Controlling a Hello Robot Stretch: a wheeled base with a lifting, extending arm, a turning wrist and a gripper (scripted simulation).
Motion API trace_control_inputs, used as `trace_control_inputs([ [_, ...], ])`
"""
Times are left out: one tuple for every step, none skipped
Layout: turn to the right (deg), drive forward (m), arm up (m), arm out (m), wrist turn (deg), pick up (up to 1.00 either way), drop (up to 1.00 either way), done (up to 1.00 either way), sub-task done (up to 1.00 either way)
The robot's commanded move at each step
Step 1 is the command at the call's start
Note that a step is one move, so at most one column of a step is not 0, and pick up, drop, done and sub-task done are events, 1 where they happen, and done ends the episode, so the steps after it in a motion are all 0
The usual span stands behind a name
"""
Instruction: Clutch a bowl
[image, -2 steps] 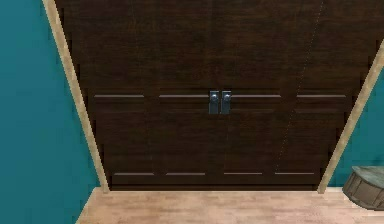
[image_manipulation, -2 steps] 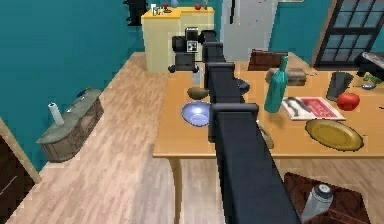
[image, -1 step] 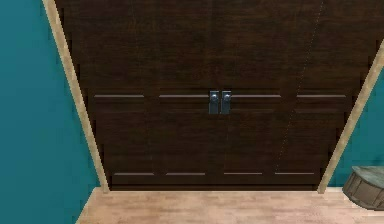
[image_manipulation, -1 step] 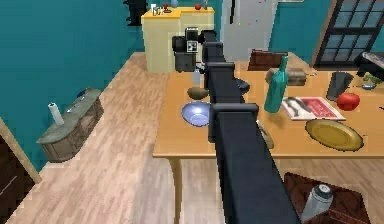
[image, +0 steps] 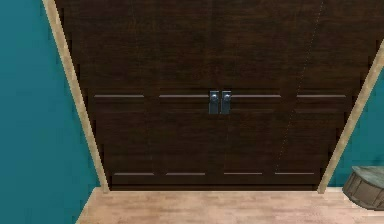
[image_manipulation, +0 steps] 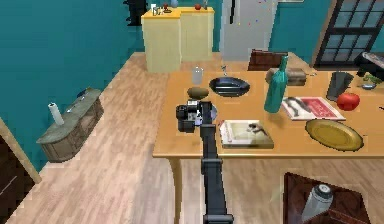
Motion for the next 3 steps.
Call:
trace_control_inputs([
  [0.0,0.0,0.0,0.0,0.0,1.0,0.0,0.0,0.0],
  [0.0,0.0,0.1,0.0,0.0,0.0,0.0,0.0,0.0],
  [0.0,0.0,0.0,0.0,0.0,0.0,0.0,1.0,0.0],
])
